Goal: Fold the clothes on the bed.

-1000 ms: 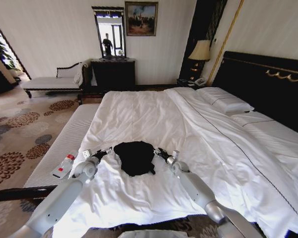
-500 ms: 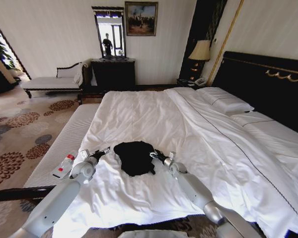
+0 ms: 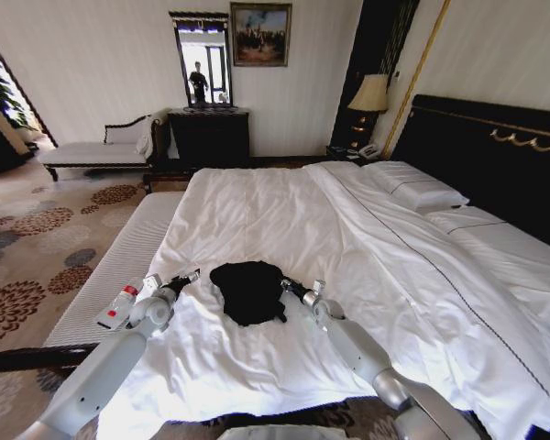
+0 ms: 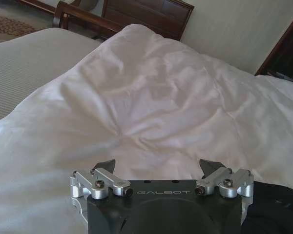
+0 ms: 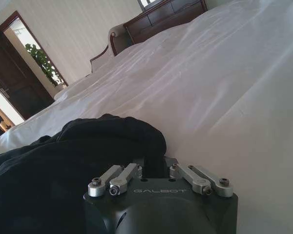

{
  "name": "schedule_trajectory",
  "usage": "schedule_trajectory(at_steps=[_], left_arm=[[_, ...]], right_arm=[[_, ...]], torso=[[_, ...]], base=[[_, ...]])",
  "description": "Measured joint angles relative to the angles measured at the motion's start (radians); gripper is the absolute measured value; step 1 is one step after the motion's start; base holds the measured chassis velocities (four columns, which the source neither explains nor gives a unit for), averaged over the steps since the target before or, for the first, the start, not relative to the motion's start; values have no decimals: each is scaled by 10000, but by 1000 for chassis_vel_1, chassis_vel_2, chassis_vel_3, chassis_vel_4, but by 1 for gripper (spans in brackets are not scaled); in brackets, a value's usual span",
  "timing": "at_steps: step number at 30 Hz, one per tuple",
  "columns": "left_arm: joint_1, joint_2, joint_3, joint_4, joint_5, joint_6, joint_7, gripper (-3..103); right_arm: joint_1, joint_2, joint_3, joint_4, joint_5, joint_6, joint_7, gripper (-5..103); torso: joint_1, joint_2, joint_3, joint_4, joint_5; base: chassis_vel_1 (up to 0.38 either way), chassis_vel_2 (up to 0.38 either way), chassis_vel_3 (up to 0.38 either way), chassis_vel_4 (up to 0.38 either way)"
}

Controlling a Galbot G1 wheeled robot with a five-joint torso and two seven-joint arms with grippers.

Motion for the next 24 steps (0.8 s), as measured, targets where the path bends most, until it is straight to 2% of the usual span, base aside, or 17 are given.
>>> schedule_trajectory(at_steps=[2, 3, 4, 8, 18, 24], left_arm=[[-4, 11, -17, -9, -17, 3, -7, 99], [-6, 14, -26, -14, -29, 5, -14, 99], [-5, 19, -43, -29, -64, 12, -29, 99], [1, 23, -58, -54, -89, 21, -42, 99], [-138, -18, 56, 163, -68, 80, 19, 98], [-600, -427, 371, 206, -629, 343, -132, 98]], right_arm=[[-6, -3, -1, 25, 24, 0, -12, 14], [-11, -4, -2, 46, 40, 0, -17, 14], [-21, -8, -3, 92, 75, 0, -24, 4], [-47, -12, 6, 212, 150, 6, -20, 1], [-128, -147, 378, 827, 401, 56, 348, 1], [-311, -380, 392, 1133, 382, 71, 441, 1]], torso=[[0, 0, 0, 0, 0], [0, 0, 0, 1, 0], [0, 0, 0, 1, 0], [0, 0, 0, 0, 0], [-1, 0, 0, 3, 0], [0, 0, 0, 2, 3]], base=[[0, 0, 0, 0], [0, 0, 0, 0], [0, 0, 0, 0], [0, 0, 0, 0], [0, 0, 0, 0], [0, 0, 0, 0]])
